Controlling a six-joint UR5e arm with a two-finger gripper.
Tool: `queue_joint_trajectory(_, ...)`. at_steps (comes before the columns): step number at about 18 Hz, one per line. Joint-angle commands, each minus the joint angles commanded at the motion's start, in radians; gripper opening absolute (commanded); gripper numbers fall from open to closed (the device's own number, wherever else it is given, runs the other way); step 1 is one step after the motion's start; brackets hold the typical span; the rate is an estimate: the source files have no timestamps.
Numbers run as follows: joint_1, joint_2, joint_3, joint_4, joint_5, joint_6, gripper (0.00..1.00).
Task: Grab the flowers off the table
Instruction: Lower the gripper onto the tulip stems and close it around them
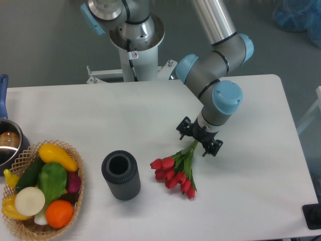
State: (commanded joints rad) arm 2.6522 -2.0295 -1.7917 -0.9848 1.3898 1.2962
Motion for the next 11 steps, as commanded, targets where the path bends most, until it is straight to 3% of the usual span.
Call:
queue_joint_trajectory(6, 0.000, 0.000, 0.005, 0.000, -0.003, -0.006, 0.65)
queue_joint_trajectory(11, 0.002, 0.002, 0.012, -0.003, -0.003, -0.006, 0.50)
